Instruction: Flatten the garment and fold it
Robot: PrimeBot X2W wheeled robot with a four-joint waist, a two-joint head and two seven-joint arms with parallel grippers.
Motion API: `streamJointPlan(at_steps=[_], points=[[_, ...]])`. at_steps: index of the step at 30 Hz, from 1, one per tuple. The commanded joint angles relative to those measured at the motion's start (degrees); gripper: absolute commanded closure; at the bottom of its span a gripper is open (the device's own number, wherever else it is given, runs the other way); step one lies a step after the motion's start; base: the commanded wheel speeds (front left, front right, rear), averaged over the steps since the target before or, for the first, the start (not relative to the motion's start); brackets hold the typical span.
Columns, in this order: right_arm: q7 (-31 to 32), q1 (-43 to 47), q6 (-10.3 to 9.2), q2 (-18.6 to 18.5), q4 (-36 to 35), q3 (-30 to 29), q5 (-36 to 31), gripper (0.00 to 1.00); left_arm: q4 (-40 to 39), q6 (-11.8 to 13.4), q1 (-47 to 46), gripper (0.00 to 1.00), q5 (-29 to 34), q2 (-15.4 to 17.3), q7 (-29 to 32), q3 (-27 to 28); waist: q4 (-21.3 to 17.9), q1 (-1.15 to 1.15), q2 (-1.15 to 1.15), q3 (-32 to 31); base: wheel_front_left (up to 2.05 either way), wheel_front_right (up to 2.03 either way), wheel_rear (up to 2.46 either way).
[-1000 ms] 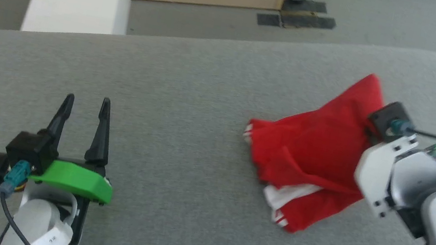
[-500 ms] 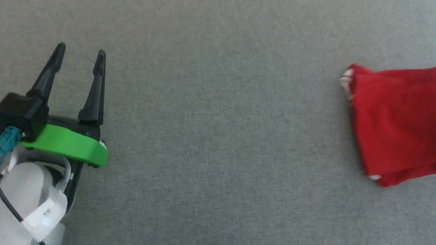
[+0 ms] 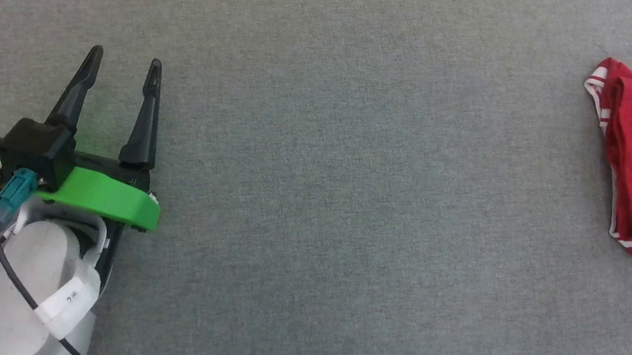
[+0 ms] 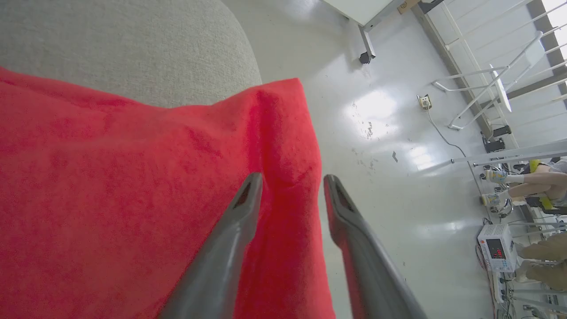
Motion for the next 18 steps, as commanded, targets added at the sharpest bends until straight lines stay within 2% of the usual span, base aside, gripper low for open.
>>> streamJointPlan(at_steps=[1,5,10,18], points=[[-1.45,-0.11,-0.11,0.58,0.58,-1.53,-0.90,0.00,0.18,-0.12,-0.36,0.00,-0.27,-0.17,-0.22,-0.07,1.45,-0.01,0.00,-2.23,0.00,0.00,0.00],[-6.45,1.62,-0.11,2.08,0.94,-5.02,-0.43,0.00,0.84,0.06,1.00,0.00,-1.04,-1.06,-0.22,-0.10,2.98,-0.01,0.00,-6.18,0.00,0.00,0.00],[-12.61,5.02,-0.11,4.71,-1.85,-5.50,3.25,0.00,1.89,0.51,3.55,0.00,-2.28,-2.26,-0.22,0.09,5.14,-0.01,0.00,-11.79,0.00,0.00,0.00],[-19.33,15.42,-0.11,10.01,-13.83,-3.07,13.77,0.00,3.40,0.60,7.43,0.00,-4.39,-3.42,-0.22,-0.60,9.78,-0.01,0.00,-19.18,0.00,0.00,0.00]])
